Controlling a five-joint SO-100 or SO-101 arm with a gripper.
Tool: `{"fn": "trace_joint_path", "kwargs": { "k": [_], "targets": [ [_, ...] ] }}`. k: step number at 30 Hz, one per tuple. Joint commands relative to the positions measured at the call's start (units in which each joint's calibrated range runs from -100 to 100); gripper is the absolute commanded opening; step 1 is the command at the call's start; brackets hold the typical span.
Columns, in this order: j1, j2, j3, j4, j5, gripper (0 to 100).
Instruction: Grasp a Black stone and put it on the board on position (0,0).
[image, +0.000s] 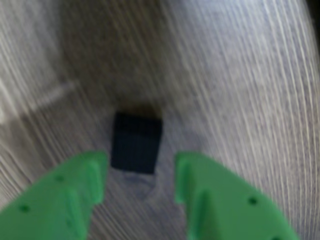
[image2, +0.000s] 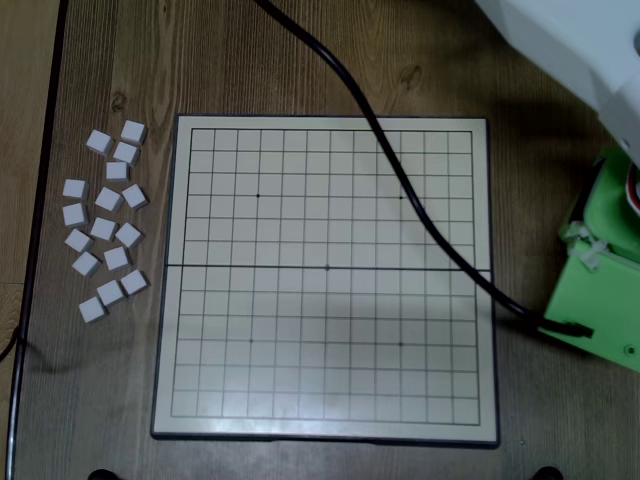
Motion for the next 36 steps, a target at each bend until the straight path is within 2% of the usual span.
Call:
{"fn": "trace_joint_path", "kwargs": {
  "k": [1, 36],
  "targets": [
    [0.2, -2.6, -4.7, -0.3, -0.6, 11],
    [-0.6, -0.9, -1.1, -3.0, -2.1, 10]
  ]
}}
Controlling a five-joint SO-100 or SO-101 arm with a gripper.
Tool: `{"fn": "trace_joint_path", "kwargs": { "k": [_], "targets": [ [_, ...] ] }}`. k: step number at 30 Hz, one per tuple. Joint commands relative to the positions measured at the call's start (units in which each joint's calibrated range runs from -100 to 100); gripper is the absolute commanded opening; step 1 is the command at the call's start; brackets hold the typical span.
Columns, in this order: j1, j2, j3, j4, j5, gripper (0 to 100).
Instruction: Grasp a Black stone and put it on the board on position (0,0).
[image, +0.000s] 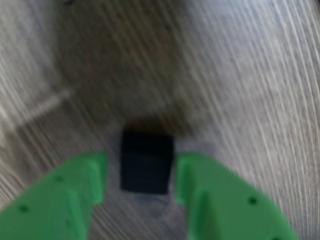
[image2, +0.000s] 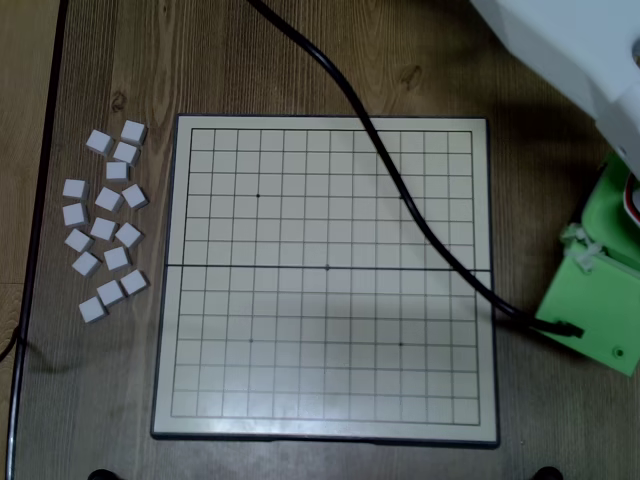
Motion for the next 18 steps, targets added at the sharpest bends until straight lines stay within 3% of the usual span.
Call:
{"fn": "trace_joint_path", "kwargs": {
  "k": [1, 18],
  "targets": [
    [-0.7, -2.3, -0.5, -1.2, -0.1, 10],
    [-1.2, -2.9, 4.3, -3.5, 1.3, 6]
  ]
}}
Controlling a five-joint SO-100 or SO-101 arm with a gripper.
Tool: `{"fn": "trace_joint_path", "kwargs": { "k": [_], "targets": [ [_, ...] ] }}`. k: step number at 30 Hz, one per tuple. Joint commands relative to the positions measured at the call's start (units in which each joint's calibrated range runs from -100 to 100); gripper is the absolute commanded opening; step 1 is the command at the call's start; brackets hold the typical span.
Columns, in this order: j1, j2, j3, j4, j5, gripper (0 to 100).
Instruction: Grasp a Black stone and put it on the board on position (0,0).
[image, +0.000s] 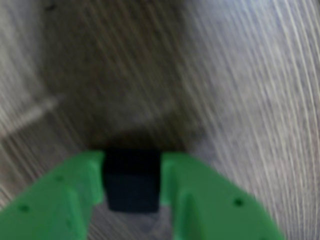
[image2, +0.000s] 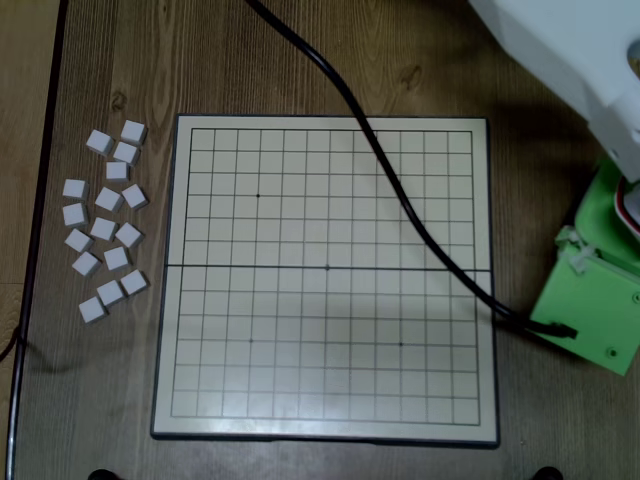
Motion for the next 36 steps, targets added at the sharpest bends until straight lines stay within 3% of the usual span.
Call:
{"fn": "trace_joint_path", "kwargs": {
  "k": [1, 12, 20, 36],
  "targets": [
    [-1.3, -2.8, 0.5, -0.9, 0.9, 6],
    [-3.1, -9.8, 4.3, 1.3, 4.3, 6],
    [-3.7, -22.0, 10.1, 2.1, 10.1, 6],
    [8.5, -40.5, 17.6, 9.6, 23.6, 6]
  ]
}}
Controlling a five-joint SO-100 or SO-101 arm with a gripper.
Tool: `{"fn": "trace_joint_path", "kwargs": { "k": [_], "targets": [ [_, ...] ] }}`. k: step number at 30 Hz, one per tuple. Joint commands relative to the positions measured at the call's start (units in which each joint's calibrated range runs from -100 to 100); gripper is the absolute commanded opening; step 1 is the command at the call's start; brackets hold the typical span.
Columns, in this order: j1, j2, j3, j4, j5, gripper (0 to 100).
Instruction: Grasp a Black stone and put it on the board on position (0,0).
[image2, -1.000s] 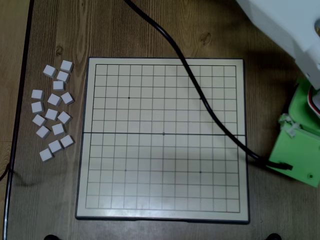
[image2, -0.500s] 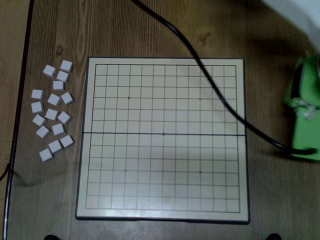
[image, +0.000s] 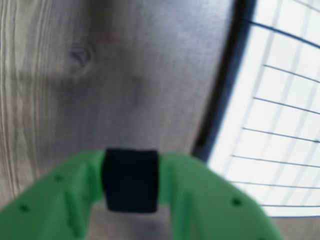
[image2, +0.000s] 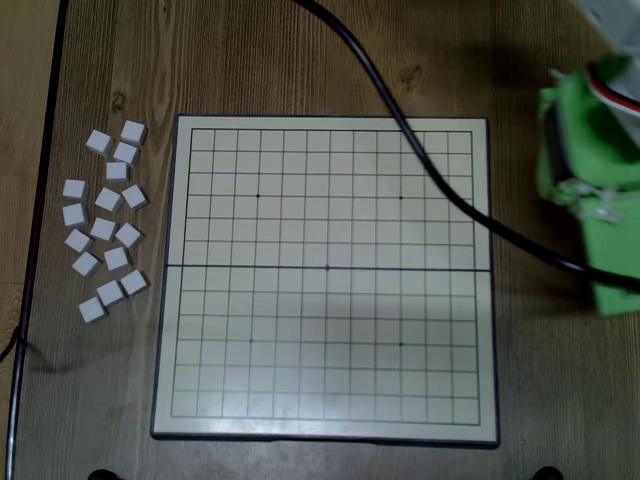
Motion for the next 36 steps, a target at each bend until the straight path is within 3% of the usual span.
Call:
{"fn": "trace_joint_path", "kwargs": {
  "k": [1, 17, 36],
  "targets": [
    [4.7, -12.1, 1.0, 1.6, 2.3, 6],
    [27.1, -28.2, 12.3, 5.2, 9.8, 6],
    [32.2, -23.7, 13.5, 1.6, 9.5, 6]
  ]
}}
